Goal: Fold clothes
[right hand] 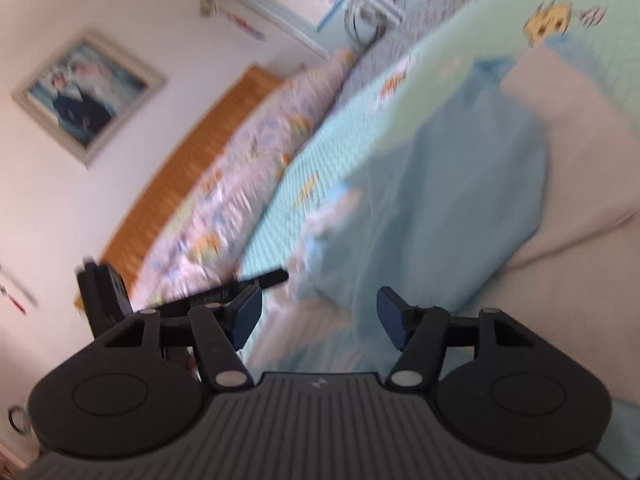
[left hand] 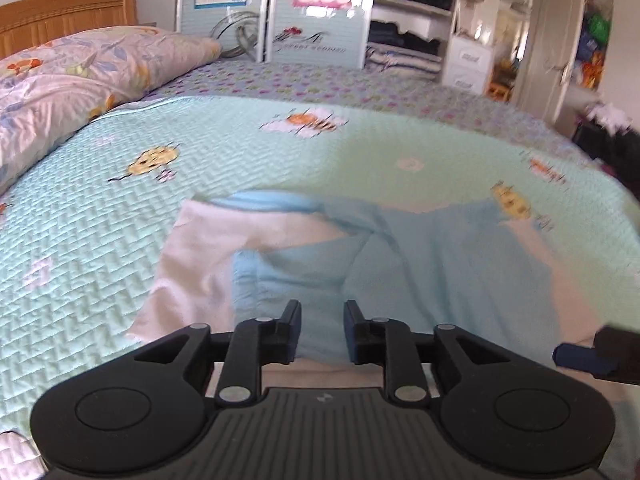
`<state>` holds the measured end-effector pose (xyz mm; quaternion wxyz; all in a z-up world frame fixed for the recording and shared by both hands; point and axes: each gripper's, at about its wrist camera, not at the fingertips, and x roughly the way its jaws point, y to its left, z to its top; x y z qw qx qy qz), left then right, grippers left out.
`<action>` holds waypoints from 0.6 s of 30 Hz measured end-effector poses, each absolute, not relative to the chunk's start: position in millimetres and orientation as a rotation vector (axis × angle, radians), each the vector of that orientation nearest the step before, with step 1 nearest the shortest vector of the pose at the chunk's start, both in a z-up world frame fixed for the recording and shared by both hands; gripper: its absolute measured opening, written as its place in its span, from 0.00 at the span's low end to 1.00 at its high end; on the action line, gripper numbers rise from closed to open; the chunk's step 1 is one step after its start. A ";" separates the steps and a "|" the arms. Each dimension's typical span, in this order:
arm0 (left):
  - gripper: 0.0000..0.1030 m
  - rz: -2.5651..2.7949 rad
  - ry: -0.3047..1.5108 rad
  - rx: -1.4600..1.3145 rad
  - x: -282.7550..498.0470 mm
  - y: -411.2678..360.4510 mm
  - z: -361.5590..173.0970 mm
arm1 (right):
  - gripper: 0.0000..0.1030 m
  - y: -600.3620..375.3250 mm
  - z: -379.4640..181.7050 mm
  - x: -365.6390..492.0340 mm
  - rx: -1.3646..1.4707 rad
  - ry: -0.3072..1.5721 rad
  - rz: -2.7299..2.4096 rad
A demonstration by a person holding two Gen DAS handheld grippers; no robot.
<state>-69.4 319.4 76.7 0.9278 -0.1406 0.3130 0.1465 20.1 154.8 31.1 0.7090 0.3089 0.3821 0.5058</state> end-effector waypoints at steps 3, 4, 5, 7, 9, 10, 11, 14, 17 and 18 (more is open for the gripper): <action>0.49 0.195 0.597 -0.358 -63.6 312.4 83.3 | 0.69 114.0 32.9 39.8 0.811 0.790 0.997; 0.49 0.164 0.588 -0.369 -59.1 308.4 83.5 | 0.69 103.8 31.0 47.0 0.839 0.788 0.950; 0.49 0.136 0.581 -0.382 -53.8 305.1 81.5 | 0.70 95.5 28.0 53.8 0.864 0.790 0.909; 0.49 0.085 0.568 -0.410 -42.0 299.3 75.0 | 0.70 87.0 19.0 65.2 0.913 0.808 0.869; 0.50 0.089 0.556 -0.465 -34.8 303.1 63.9 | 0.70 88.3 10.4 73.9 0.953 0.834 0.859; 0.50 0.097 0.550 -0.496 -31.7 306.1 57.8 | 0.70 93.3 7.4 77.4 0.958 0.848 0.869; 0.51 0.106 0.543 -0.526 -28.6 309.1 51.7 | 0.70 99.4 5.8 80.5 0.947 0.861 0.870; 0.55 0.121 0.512 -0.593 -25.2 319.2 35.9 | 0.70 120.3 10.1 87.7 0.823 0.897 0.823; 0.60 0.118 0.487 -0.612 -25.6 328.1 22.8 | 0.71 144.0 20.6 94.6 0.697 0.922 0.787; 0.60 0.113 0.484 -0.625 -25.2 331.8 17.9 | 0.73 151.7 23.0 96.5 0.660 0.934 0.779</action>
